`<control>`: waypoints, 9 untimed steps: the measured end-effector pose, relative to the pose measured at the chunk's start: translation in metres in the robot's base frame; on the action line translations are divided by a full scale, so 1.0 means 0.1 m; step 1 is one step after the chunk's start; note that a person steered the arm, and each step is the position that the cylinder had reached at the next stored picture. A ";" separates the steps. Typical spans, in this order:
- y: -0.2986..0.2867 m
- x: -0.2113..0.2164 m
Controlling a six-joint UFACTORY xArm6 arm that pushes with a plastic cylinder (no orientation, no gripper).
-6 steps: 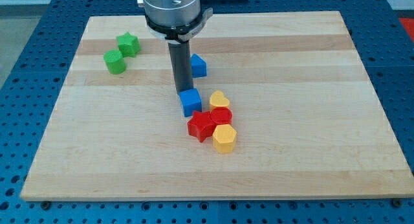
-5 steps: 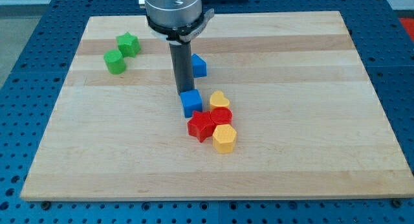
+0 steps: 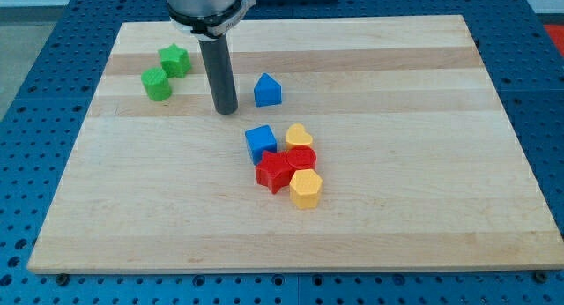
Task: Place the blue triangle left to the blue cube
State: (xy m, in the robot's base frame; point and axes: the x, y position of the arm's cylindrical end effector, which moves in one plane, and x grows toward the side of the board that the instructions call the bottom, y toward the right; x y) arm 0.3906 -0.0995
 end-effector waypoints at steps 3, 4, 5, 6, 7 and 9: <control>0.49 -1.20; 0.72 -1.29; 0.93 -1.24; 0.82 -1.11; 0.74 -0.95; 0.87 -0.93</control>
State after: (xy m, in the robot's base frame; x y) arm 0.2978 -0.0126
